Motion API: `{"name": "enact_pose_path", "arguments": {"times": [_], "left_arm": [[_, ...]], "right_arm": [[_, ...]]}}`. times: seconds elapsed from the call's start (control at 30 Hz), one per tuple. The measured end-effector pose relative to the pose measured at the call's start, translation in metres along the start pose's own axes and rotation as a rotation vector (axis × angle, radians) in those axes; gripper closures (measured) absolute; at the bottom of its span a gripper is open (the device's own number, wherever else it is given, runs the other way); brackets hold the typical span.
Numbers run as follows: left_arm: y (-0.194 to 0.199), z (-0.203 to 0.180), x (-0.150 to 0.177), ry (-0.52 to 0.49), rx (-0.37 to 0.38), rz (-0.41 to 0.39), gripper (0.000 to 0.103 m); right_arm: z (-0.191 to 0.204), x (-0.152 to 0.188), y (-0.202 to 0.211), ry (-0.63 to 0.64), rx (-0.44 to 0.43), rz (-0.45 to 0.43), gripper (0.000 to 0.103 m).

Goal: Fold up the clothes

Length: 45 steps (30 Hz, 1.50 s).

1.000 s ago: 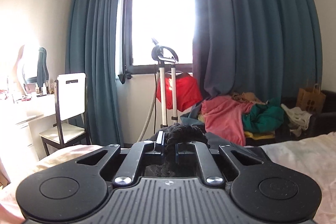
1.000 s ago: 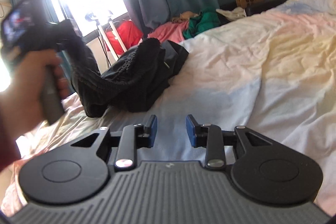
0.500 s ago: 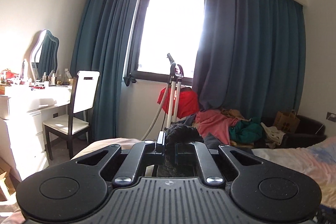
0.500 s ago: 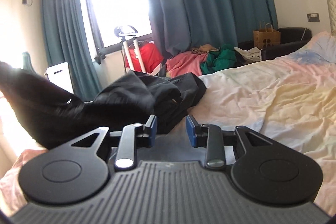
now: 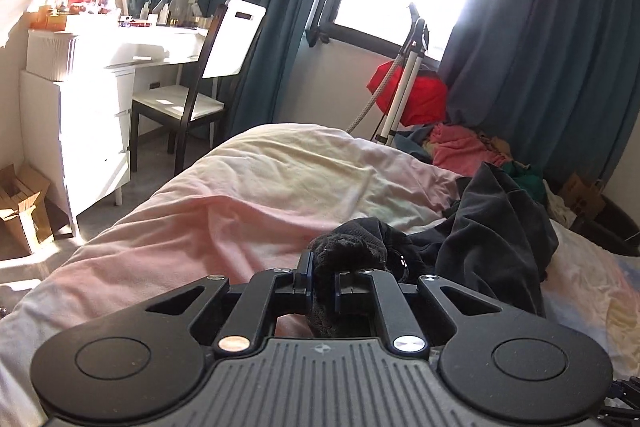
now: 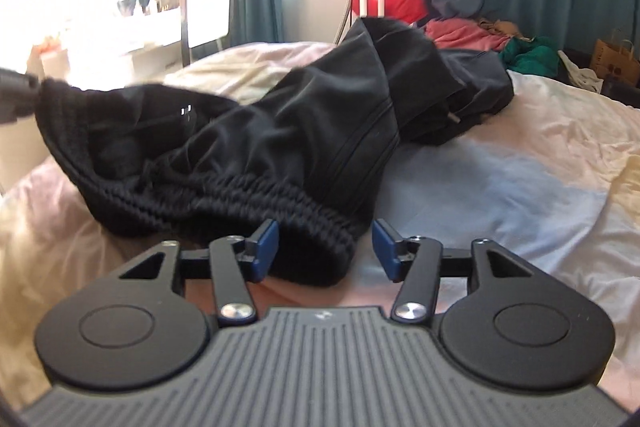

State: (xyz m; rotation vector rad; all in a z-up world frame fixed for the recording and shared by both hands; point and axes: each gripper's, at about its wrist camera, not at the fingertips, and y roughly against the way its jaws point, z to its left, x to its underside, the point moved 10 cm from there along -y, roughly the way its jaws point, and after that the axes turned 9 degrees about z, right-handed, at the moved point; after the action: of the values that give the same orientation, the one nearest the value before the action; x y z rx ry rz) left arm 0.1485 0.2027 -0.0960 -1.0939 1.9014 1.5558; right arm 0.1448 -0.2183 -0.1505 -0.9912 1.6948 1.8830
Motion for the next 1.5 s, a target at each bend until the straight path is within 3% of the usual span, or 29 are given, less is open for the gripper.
{"name": "enact_pose_path", "arguments": {"times": [0.17, 0.27, 0.33, 0.37, 0.43, 0.57, 0.7, 0.93, 1.03, 1.1, 1.17, 1.23, 1.33, 1.5], "left_arm": [[-0.014, 0.001, -0.001, 0.038, 0.006, 0.024, 0.092], [-0.021, -0.004, 0.002, 0.033, -0.004, 0.037, 0.091], [-0.024, -0.005, 0.005, 0.025, -0.013, 0.044, 0.091], [-0.025, -0.006, 0.006, 0.023, -0.013, 0.048, 0.090], [-0.026, -0.007, 0.007, 0.018, -0.015, 0.049, 0.090], [-0.022, -0.008, 0.008, 0.042, 0.000, 0.056, 0.090], [-0.016, -0.007, 0.010, 0.073, 0.028, 0.074, 0.090], [-0.016, 0.004, 0.029, 0.051, -0.027, 0.179, 0.088], [-0.008, 0.010, 0.035, 0.060, -0.012, 0.209, 0.087], [0.005, 0.012, 0.037, 0.066, 0.012, 0.212, 0.082], [0.019, 0.012, 0.040, 0.076, 0.052, 0.210, 0.064], [0.034, 0.009, 0.040, 0.077, 0.090, 0.198, 0.055], [0.044, 0.004, 0.033, 0.086, 0.132, 0.165, 0.048], [0.033, 0.001, 0.024, 0.162, 0.168, 0.135, 0.034]], "right_arm": [[-0.011, 0.003, -0.041, 0.001, 0.087, 0.062, 0.047], [-0.012, -0.004, -0.056, 0.017, 0.091, 0.033, 0.049], [-0.010, -0.009, -0.059, 0.034, 0.079, 0.001, 0.060], [-0.008, -0.011, -0.057, 0.042, 0.076, -0.009, 0.076], [-0.006, -0.013, -0.051, 0.055, 0.086, -0.024, 0.084], [-0.009, -0.027, -0.007, 0.004, 0.064, -0.096, 0.086], [-0.009, -0.023, 0.042, -0.029, -0.006, -0.090, 0.089], [0.018, 0.053, 0.033, 0.007, -0.126, 0.238, 0.086], [0.021, 0.055, 0.043, -0.011, -0.174, 0.257, 0.082], [0.017, 0.047, 0.056, -0.078, -0.256, 0.232, 0.079], [0.006, 0.039, 0.068, -0.162, -0.348, 0.195, 0.079], [-0.004, 0.032, 0.077, -0.255, -0.425, 0.155, 0.079], [-0.022, 0.022, 0.079, -0.371, -0.437, 0.112, 0.078], [-0.038, 0.026, 0.051, -0.470, -0.335, 0.137, 0.078]]}}
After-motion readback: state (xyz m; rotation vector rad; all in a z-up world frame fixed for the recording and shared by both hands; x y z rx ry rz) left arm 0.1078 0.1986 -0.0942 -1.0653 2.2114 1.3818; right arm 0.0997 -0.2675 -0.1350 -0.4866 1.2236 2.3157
